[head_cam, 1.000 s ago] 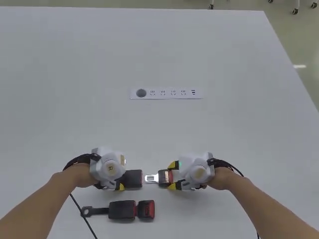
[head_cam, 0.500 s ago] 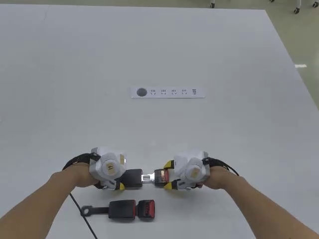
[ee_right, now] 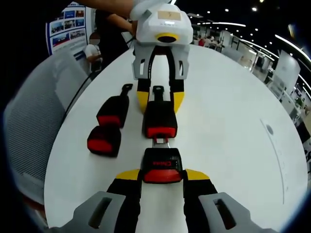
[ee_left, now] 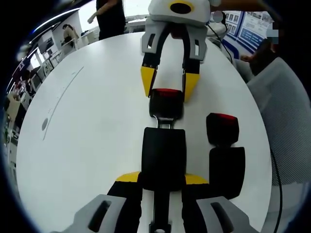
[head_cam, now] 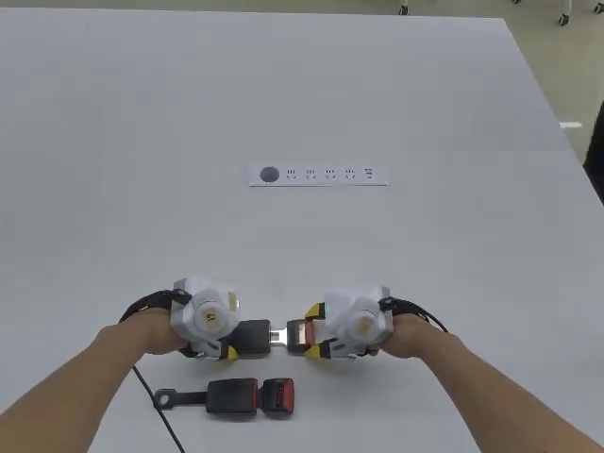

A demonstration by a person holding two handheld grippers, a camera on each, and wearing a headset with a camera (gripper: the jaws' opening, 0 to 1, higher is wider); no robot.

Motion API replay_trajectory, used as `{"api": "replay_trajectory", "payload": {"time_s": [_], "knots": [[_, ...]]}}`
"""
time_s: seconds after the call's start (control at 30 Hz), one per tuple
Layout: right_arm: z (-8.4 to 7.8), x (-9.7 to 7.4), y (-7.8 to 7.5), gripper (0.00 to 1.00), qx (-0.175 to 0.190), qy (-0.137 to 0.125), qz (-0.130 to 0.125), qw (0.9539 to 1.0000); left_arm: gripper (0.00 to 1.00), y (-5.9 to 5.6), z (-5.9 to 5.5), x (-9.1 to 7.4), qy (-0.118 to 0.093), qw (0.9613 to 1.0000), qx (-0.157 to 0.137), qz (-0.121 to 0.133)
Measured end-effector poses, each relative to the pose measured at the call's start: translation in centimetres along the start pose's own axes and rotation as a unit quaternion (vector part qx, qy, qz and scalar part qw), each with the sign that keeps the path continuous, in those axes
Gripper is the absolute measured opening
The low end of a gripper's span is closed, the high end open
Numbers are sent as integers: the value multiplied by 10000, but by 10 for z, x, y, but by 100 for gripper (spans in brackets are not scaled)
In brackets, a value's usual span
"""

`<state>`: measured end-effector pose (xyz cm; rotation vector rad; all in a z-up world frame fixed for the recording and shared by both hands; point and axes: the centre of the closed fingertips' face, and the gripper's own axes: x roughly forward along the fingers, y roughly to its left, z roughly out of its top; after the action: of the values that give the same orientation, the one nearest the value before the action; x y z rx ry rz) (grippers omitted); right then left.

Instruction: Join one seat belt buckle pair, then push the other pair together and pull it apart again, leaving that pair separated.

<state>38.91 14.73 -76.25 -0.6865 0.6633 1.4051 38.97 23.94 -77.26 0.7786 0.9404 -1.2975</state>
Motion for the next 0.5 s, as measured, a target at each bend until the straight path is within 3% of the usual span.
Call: {"api": "replay_trajectory", "payload": {"time_s": [0.5], "knots": [[-4, 4, -3, 28, 56, 10, -21, 10000, 31, 1, 0, 2, -52, 10000, 44, 21]]}}
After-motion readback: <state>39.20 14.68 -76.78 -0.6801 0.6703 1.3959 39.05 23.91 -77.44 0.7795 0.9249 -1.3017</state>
